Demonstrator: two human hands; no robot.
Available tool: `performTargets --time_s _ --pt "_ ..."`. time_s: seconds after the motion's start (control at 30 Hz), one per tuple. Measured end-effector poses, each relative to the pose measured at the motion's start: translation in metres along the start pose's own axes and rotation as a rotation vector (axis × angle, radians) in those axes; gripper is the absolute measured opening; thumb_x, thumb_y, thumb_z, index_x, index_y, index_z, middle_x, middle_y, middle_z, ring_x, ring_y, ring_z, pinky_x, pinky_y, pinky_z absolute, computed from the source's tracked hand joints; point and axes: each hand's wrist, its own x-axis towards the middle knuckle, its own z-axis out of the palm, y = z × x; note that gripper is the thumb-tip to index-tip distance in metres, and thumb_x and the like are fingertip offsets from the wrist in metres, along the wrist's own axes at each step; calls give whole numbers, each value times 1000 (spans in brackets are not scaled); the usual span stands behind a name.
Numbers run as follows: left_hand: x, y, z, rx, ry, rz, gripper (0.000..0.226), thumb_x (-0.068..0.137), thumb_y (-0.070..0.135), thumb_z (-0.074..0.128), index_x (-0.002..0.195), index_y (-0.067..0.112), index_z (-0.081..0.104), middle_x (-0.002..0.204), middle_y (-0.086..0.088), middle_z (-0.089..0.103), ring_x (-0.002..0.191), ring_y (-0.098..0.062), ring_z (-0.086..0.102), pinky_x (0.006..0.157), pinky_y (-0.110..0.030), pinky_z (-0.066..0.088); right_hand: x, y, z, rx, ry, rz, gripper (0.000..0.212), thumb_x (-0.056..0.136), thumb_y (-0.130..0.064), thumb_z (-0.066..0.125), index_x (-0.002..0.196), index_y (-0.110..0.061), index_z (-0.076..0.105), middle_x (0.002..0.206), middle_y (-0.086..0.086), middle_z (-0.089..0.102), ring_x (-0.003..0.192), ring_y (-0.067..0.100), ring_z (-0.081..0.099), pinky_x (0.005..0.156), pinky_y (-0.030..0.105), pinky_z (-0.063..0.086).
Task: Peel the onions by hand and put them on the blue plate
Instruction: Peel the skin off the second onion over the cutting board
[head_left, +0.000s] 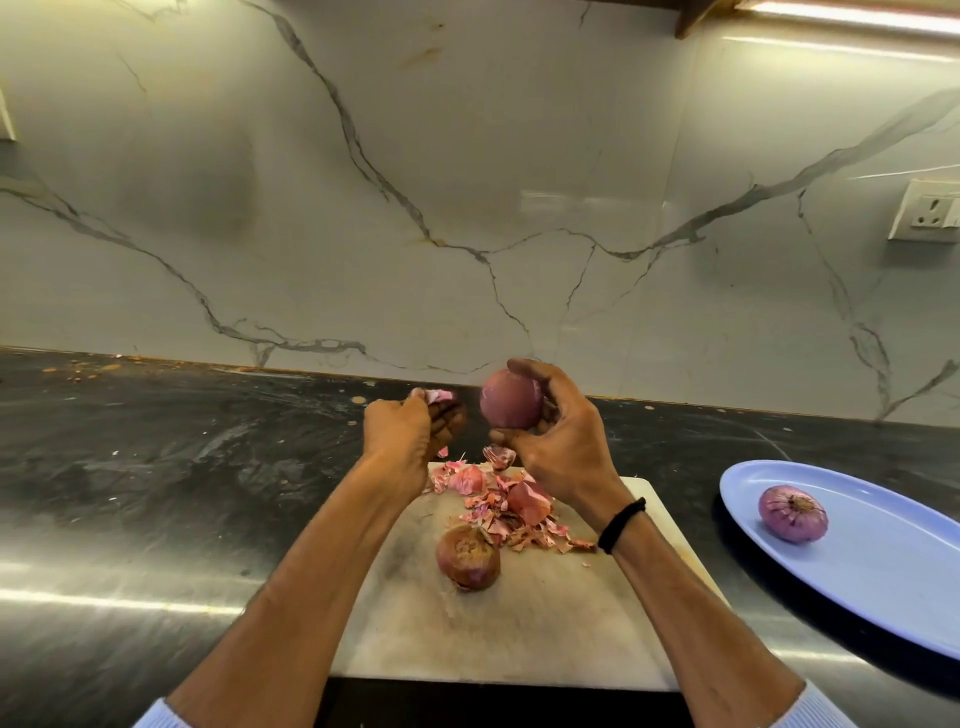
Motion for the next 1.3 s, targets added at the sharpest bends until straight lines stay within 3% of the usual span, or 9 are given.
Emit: performTargets --time_s 0.1,0.2,0.37,0.5,0.77,0.93,1.07,1.13,1.3 --pt "2 0 -9 375 83 237 18 99 6 56 112 7 69 99 -6 72 87 -16 70 86 -37 60 2 0 -4 41 4 27 74 69 8 84 128 -23 54 127 -5 54 113 4 61 85 23 57" --pt "-5 1 -10 579 -5 485 29 93 2 64 114 21 72 106 9 71 90 -1 66 83 -21 57 2 2 -3 35 -27 36 74 70 12 81 128 -23 53 128 -5 52 113 1 59 83 21 57" --pt "-10 6 -6 430 -242 449 19 83 18 77 102 18 78 93 6 78 90 -6 73 84 -24 58 4 10 -2 -43 -79 9 74 69 1 84 132 -22 52 132 3 51 120 18 57 95 35 56" --pt "-15 10 -3 391 -390 450 26 82 12 77 108 13 76 98 -1 78 90 -9 74 80 -23 59 4 8 -5 3 -75 16 73 69 5 83 130 -21 53 131 4 53 120 18 57 96 33 56" --pt "-9 3 -3 663 -325 758 22 86 18 77 107 13 77 101 -1 77 90 -4 72 83 -23 59 4 2 -8 23 -71 54 74 72 2 84 135 -19 49 126 -11 51 117 14 58 92 25 55" --pt "-11 3 -2 631 -314 742 19 86 15 75 105 12 77 98 0 77 84 1 71 76 -14 57 5 0 -10 103 -94 96 71 73 10 80 130 -22 52 128 -6 52 116 14 59 90 22 54" --pt "-12 3 -2 614 -297 688 19 86 18 75 104 14 77 94 3 77 82 0 71 77 -17 58 3 -5 -13 245 -108 139 67 73 15 77 129 -16 57 127 2 56 109 4 63 85 19 54" --pt "-13 2 -2 621 -282 688 17 86 19 76 102 16 78 92 4 77 80 0 72 75 -18 58 3 -5 -13 294 -116 149 61 75 12 77 129 -11 59 128 5 58 111 7 63 85 23 56" --pt "-13 3 -3 623 -269 680 18 84 21 78 101 17 79 89 6 77 78 3 71 74 -14 57 2 0 -9 365 -118 259 66 74 -5 81 134 -13 54 128 7 56 116 29 62 93 49 56"
